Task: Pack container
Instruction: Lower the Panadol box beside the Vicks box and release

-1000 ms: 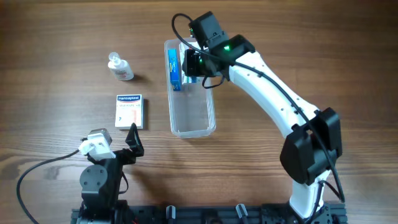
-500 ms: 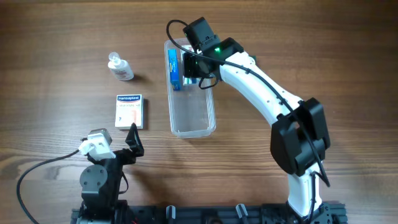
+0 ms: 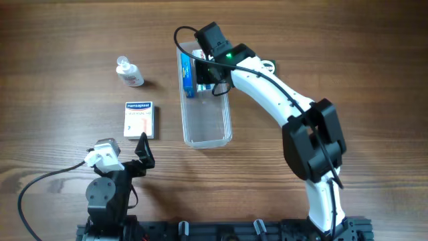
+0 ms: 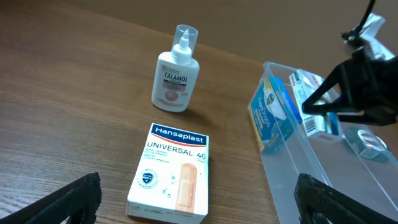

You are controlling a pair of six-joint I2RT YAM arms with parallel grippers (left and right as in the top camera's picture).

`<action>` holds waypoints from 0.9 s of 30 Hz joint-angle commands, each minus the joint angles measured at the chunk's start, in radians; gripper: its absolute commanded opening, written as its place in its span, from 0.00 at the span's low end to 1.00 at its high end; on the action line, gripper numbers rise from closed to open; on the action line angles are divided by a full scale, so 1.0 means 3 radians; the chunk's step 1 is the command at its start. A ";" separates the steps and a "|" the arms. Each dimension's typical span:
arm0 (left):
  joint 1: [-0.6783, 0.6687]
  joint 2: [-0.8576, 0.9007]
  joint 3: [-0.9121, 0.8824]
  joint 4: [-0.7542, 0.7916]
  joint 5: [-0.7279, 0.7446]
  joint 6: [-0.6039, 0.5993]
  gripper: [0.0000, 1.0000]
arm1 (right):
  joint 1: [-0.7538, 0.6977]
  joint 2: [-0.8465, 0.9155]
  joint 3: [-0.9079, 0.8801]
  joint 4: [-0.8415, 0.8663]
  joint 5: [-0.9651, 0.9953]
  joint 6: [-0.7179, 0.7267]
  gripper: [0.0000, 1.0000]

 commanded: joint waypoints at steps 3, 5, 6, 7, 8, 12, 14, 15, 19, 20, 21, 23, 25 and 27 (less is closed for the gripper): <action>-0.0020 -0.0022 -0.0024 0.0013 -0.0045 -0.0004 1.00 | 0.0004 0.0181 0.0066 0.0081 0.0078 -0.0061 0.31; -0.0020 -0.0022 -0.0024 0.0013 -0.0046 -0.0004 1.00 | 0.0004 0.0205 0.0066 0.0136 0.0076 -0.0060 0.30; -0.0020 -0.0022 -0.0024 0.0013 -0.0045 -0.0004 1.00 | 0.0004 0.0209 0.0066 0.0156 0.0078 -0.0060 0.30; -0.0020 -0.0022 -0.0024 0.0013 -0.0045 -0.0004 1.00 | 0.0004 0.0214 0.0066 0.0178 0.0078 -0.0060 0.30; -0.0020 -0.0022 -0.0024 0.0013 -0.0046 -0.0004 1.00 | 0.0004 0.0214 0.0066 0.0196 0.0078 -0.0060 0.30; -0.0020 -0.0022 -0.0024 0.0013 -0.0045 -0.0004 1.00 | 0.0004 0.0214 0.0066 0.0211 0.0078 -0.0061 0.31; -0.0020 -0.0022 -0.0024 0.0013 -0.0045 -0.0004 1.00 | 0.0004 0.0214 0.0066 0.0211 0.0078 -0.0060 0.32; -0.0020 -0.0022 -0.0024 0.0013 -0.0045 -0.0004 1.00 | 0.0005 0.0214 0.0066 0.0212 0.0078 -0.0061 0.32; -0.0020 -0.0022 -0.0024 0.0013 -0.0045 -0.0004 1.00 | 0.0005 0.0214 0.0066 0.0212 0.0076 -0.0061 0.40; -0.0020 -0.0022 -0.0024 0.0013 -0.0045 -0.0004 1.00 | 0.0005 0.0214 0.0066 0.0216 0.0076 -0.0062 0.40; -0.0020 -0.0022 -0.0024 0.0013 -0.0045 -0.0004 1.00 | 0.0005 0.0214 0.0066 0.0223 0.0076 -0.0061 0.41; -0.0020 -0.0022 -0.0024 0.0013 -0.0045 -0.0004 1.00 | 0.0004 0.0214 0.0066 0.0231 0.0076 -0.0065 0.41; -0.0020 -0.0022 -0.0024 0.0013 -0.0046 -0.0004 1.00 | 0.0005 0.0214 0.0066 0.0237 0.0076 -0.0069 0.47; -0.0020 -0.0022 -0.0024 0.0013 -0.0045 -0.0004 1.00 | 0.0005 0.0214 0.0066 0.0237 0.0075 -0.0069 0.48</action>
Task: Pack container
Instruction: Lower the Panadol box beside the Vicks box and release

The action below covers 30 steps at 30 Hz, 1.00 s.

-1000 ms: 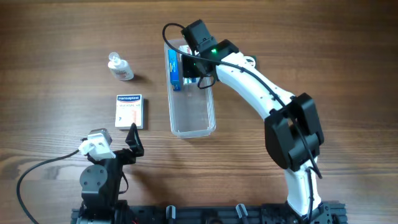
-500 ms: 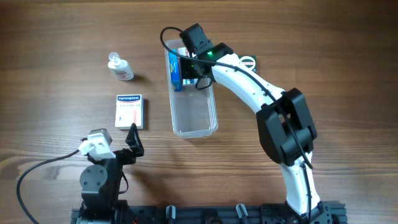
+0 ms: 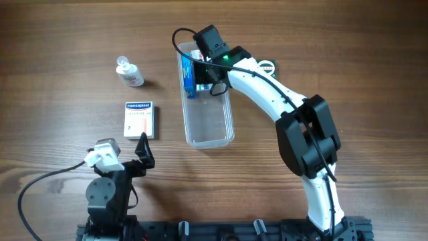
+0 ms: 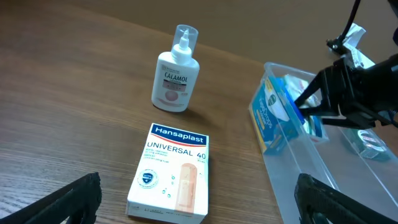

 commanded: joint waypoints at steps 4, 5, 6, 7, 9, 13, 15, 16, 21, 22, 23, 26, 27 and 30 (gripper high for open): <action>-0.0020 -0.0022 -0.0024 0.0013 -0.0046 -0.0004 1.00 | 0.0005 0.0065 0.0066 0.0025 0.0070 -0.0058 0.51; -0.0020 -0.0022 -0.0024 0.0013 -0.0045 -0.0004 1.00 | 0.0005 0.0065 0.0066 0.0031 0.0069 -0.0057 0.52; -0.0020 -0.0022 -0.0024 0.0013 -0.0045 -0.0004 1.00 | 0.0005 0.0065 0.0066 0.0034 0.0069 -0.0057 0.52; -0.0020 -0.0022 -0.0024 0.0013 -0.0045 -0.0004 1.00 | 0.0005 0.0065 0.0066 0.0037 0.0069 -0.0058 0.52; -0.0020 -0.0022 -0.0024 0.0013 -0.0045 -0.0004 1.00 | 0.0005 0.0065 0.0066 0.0038 0.0069 -0.0057 0.52; -0.0020 -0.0022 -0.0024 0.0013 -0.0045 -0.0004 1.00 | 0.0005 0.0064 0.0067 0.0046 0.0069 -0.0057 0.53; -0.0020 -0.0022 -0.0024 0.0013 -0.0046 -0.0004 1.00 | 0.0005 0.0060 0.0067 0.0055 0.0069 -0.0058 0.53; -0.0020 -0.0022 -0.0024 0.0013 -0.0045 -0.0004 1.00 | 0.0005 0.0053 0.0067 0.0057 0.0070 -0.0058 0.53; -0.0020 -0.0022 -0.0024 0.0013 -0.0045 -0.0004 1.00 | 0.0005 -0.0045 0.0067 0.0061 0.0070 -0.0062 0.53; -0.0020 -0.0022 -0.0024 0.0013 -0.0045 -0.0004 1.00 | 0.0005 -0.0072 0.0067 0.0065 0.0070 -0.0061 0.53; -0.0020 -0.0022 -0.0024 0.0013 -0.0046 -0.0004 1.00 | 0.0004 -0.0126 0.0067 0.0075 0.0071 -0.0061 0.53; -0.0020 -0.0022 -0.0024 0.0013 -0.0046 -0.0004 1.00 | 0.0004 -0.0271 0.0067 0.0125 0.0071 -0.0064 0.52; -0.0020 -0.0022 -0.0024 0.0013 -0.0046 -0.0004 1.00 | 0.0004 -0.0331 0.0067 0.0145 0.0071 -0.0062 0.53; -0.0020 -0.0022 -0.0024 0.0013 -0.0046 -0.0004 1.00 | 0.0004 -0.0552 0.0067 0.0184 0.0102 -0.0107 0.56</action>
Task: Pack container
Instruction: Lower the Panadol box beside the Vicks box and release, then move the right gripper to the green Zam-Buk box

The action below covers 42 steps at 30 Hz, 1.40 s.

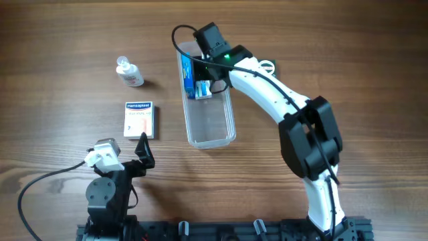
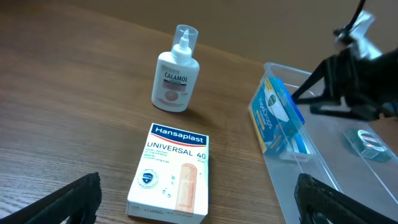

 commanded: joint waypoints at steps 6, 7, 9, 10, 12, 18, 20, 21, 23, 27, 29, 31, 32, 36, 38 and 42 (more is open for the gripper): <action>-0.0020 -0.0022 -0.0024 0.0013 -0.0045 -0.0004 1.00 | -0.0036 -0.0894 0.0067 -0.0011 0.0455 -0.0125 0.70; -0.0020 -0.0022 -0.0024 0.0013 -0.0045 -0.0004 1.00 | -0.0071 -0.0978 0.0067 -0.0064 0.0501 -0.0125 0.73; -0.0020 -0.0022 -0.0024 0.0013 -0.0045 -0.0004 1.00 | -0.0206 -0.1127 0.0067 -0.0225 0.0557 -0.0116 0.77; -0.0020 -0.0022 -0.0024 0.0013 -0.0045 -0.0004 1.00 | -0.0295 -0.1183 0.0067 -0.0320 0.0554 -0.0111 0.79; -0.0020 -0.0022 -0.0024 0.0013 -0.0045 -0.0004 1.00 | -0.0473 -0.1245 0.0067 -0.0504 0.0554 -0.0058 0.82; -0.0020 -0.0022 -0.0024 0.0013 -0.0045 -0.0004 1.00 | -0.1137 -0.1172 0.0066 -0.0966 0.0043 -0.0050 0.87; -0.0020 -0.0022 -0.0024 0.0013 -0.0045 -0.0003 1.00 | -0.1287 -0.1076 0.0066 -0.1020 -0.0062 -0.0128 0.87; -0.0020 -0.0022 -0.0024 0.0013 -0.0045 -0.0004 1.00 | -0.1319 -0.1043 0.0066 -0.1029 -0.0061 -0.0131 0.87; -0.0020 -0.0022 -0.0024 0.0013 -0.0045 -0.0004 1.00 | -0.1373 -0.0912 0.0066 -0.1034 -0.0058 -0.0202 0.87; -0.0020 -0.0022 -0.0024 0.0013 -0.0045 -0.0004 1.00 | -0.1380 -0.0621 0.0066 -0.1053 -0.0024 -0.0243 0.88; -0.0020 -0.0022 -0.0024 0.0013 -0.0045 -0.0004 1.00 | -0.1380 -0.0450 0.0066 -0.1100 -0.0024 -0.0239 0.88; -0.0020 -0.0022 -0.0024 0.0013 -0.0045 -0.0004 1.00 | -0.1380 -0.0314 0.0066 -0.1146 -0.0024 -0.0240 0.88; -0.0020 -0.0022 -0.0024 0.0013 -0.0045 -0.0004 1.00 | -0.1380 -0.0245 0.0066 -0.1165 -0.0024 -0.0240 0.89; -0.0020 -0.0022 -0.0024 0.0013 -0.0045 -0.0004 1.00 | -0.1376 -0.0045 0.0066 -0.1202 -0.0024 -0.0239 0.89; -0.0020 -0.0022 -0.0024 0.0013 -0.0045 -0.0004 1.00 | -0.1373 0.0019 0.0066 -0.1188 -0.0024 -0.0240 0.89; -0.0020 -0.0022 -0.0024 0.0013 -0.0045 -0.0004 1.00 | -0.1366 0.0104 0.0066 -0.1114 -0.0075 -0.0357 0.89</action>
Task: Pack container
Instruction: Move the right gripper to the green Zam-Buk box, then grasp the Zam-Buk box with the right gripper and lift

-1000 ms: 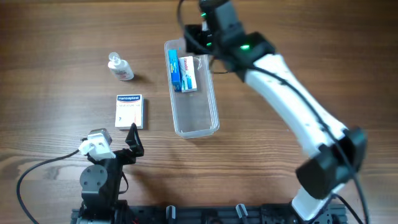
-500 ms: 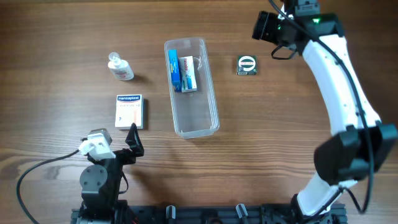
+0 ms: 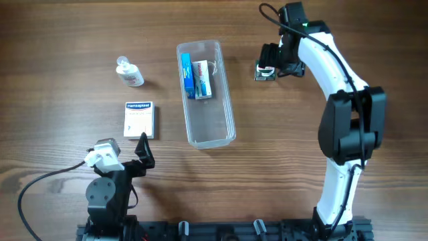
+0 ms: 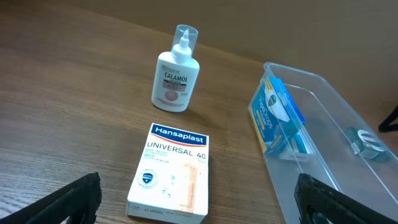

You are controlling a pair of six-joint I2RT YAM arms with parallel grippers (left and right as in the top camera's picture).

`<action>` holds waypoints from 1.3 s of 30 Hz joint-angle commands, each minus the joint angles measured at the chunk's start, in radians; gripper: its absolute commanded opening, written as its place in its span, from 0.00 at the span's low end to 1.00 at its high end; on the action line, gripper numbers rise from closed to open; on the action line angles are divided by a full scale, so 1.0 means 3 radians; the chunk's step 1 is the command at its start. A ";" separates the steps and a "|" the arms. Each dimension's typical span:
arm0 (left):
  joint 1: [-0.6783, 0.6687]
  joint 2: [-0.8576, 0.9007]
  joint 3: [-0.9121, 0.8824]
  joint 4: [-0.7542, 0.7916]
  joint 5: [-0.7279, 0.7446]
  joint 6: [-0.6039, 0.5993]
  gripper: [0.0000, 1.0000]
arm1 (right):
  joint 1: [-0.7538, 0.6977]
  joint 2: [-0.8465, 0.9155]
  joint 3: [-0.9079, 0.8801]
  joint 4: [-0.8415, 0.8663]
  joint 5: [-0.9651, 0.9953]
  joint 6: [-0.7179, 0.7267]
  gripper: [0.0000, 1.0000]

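A clear plastic container lies in the middle of the table. At its far end a blue box stands on edge with a small white and blue box beside it. Left of the container lie a Hansaplast box and a Calamol bottle. A small tape roll lies right of the container, and my right gripper is over it, open, one finger on each side. My left gripper is open and low near the front edge, facing the Hansaplast box.
The right arm reaches in from the right and across the far right of the table. A black cable loops at the front left beside the left arm's base.
My right gripper has left the far end of the container and now stands to its right, over the tape roll. The small box stays in the container. The left arm has not moved.
My right gripper first held the small white and blue box above the container's far end, then lower inside beside the blue box. By 1.4 s ago the box lay there under the gripper. Now the gripper is at the tape roll.
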 commanded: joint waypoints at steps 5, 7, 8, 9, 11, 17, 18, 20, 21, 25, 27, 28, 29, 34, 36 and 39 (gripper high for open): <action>-0.0020 -0.0022 -0.0024 0.0013 -0.0046 -0.0004 1.00 | 0.0034 0.0107 0.0023 0.0155 -0.0088 -0.0333 0.89; -0.0020 -0.0022 -0.0024 0.0013 -0.0045 -0.0004 1.00 | 0.0034 0.0107 0.0023 0.0186 -0.0078 -0.0378 0.88; -0.0020 -0.0022 -0.0024 0.0013 -0.0046 -0.0004 1.00 | 0.0034 0.0107 0.0023 0.0195 -0.0078 -0.0413 0.89; -0.0020 -0.0022 -0.0024 0.0013 -0.0045 -0.0004 1.00 | 0.0034 0.0107 0.0023 0.0200 -0.0075 -0.0435 0.89; -0.0020 -0.0022 -0.0024 0.0013 -0.0045 -0.0004 1.00 | 0.0036 0.0131 0.0023 0.0226 -0.0074 -0.0516 0.88; -0.0020 -0.0022 -0.0024 0.0013 -0.0046 -0.0004 1.00 | 0.0046 0.0273 0.0023 0.0247 -0.0052 -0.0593 0.88; -0.0020 -0.0022 -0.0024 0.0013 -0.0046 -0.0004 1.00 | 0.0055 0.0294 0.0023 0.0254 -0.0051 -0.0601 0.88; -0.0020 -0.0022 -0.0024 0.0013 -0.0046 -0.0004 1.00 | 0.0072 0.0329 0.0023 0.0272 -0.0051 -0.0601 0.87; -0.0020 -0.0022 -0.0024 0.0013 -0.0045 -0.0004 1.00 | 0.0080 0.0351 0.0023 0.0284 -0.0052 -0.0601 0.88; -0.0020 -0.0022 -0.0024 0.0013 -0.0045 -0.0004 1.00 | 0.0121 0.0389 0.0023 0.0306 -0.0052 -0.0601 0.87; -0.0020 -0.0022 -0.0024 0.0013 -0.0045 -0.0004 1.00 | 0.0140 0.0393 0.0023 0.0312 -0.0052 -0.0603 0.87; -0.0020 -0.0022 -0.0024 0.0013 -0.0045 -0.0004 1.00 | 0.0148 0.0393 0.0023 0.0320 -0.0052 -0.0609 0.87; -0.0020 -0.0022 -0.0024 0.0013 -0.0045 -0.0003 1.00 | 0.0153 0.0393 0.0023 0.0333 -0.0057 -0.0633 0.87; -0.0020 -0.0022 -0.0024 0.0013 -0.0046 -0.0004 1.00 | 0.0181 0.0393 0.0023 0.0398 -0.0075 -0.0768 0.87; -0.0020 -0.0022 -0.0024 0.0013 -0.0045 -0.0004 1.00 | 0.0192 0.0393 0.0023 0.0399 -0.0062 -0.0767 0.87; -0.0020 -0.0022 -0.0024 0.0013 -0.0046 -0.0004 1.00 | 0.0192 0.0393 0.0023 0.0397 -0.0058 -0.0765 0.87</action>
